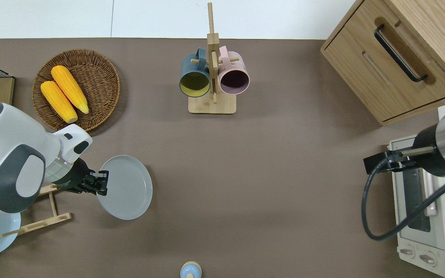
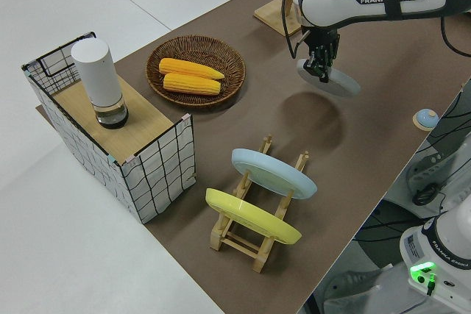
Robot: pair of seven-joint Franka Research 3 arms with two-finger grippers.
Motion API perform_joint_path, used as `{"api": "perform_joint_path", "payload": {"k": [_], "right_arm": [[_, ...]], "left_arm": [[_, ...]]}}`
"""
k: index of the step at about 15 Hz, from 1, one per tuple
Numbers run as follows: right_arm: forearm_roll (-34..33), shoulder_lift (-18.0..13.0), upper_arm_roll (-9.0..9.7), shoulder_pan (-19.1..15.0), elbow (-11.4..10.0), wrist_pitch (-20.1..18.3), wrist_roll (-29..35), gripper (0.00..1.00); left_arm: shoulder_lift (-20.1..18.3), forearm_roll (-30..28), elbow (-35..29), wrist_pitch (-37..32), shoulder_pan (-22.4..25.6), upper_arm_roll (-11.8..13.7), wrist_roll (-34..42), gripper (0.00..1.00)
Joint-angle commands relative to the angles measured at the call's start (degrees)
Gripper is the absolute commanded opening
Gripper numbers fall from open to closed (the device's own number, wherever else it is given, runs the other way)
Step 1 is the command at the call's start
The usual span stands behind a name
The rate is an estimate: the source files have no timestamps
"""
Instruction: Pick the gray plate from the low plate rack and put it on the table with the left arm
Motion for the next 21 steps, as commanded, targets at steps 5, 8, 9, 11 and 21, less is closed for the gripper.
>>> {"api": "perform_joint_path", "payload": {"k": [5,8,9,11,21], "right_arm": [[0.2,-0.3,0.37,-0.8,0.3,-0.9,-0.2,0.987],[0.2,-0.3,0.37,-0.8,0.3,-0.9,-0.2,0.990],[0.2,-0.3,0.37,-0.8,0.3,-0.9,-0.2,0.990],[0.2,-0.3,0.37,-0.8,0.3,-0.9,-0.2,0.987],[0.2,-0.3,0.37,-0.8,0.3,-0.9,-0.2,0.990]], "left_arm": [[4.3,-0.5,-0.3,1.4,-1.2,-1.2,-3.4,0.85],[4.2,1.7,1.3,0.7,-1.2,-0.6,-3.1,0.99],[4.2,2.6,2.8,0.3,-1.2,-0.5,-3.0,0.99],[4.0,5.6,5.9,0.2,-1.2,-0.3,-3.2,0.99],[0.1,11.4,17.7,1.1,-0.6,-0.1,-1.8,0.99]]}}
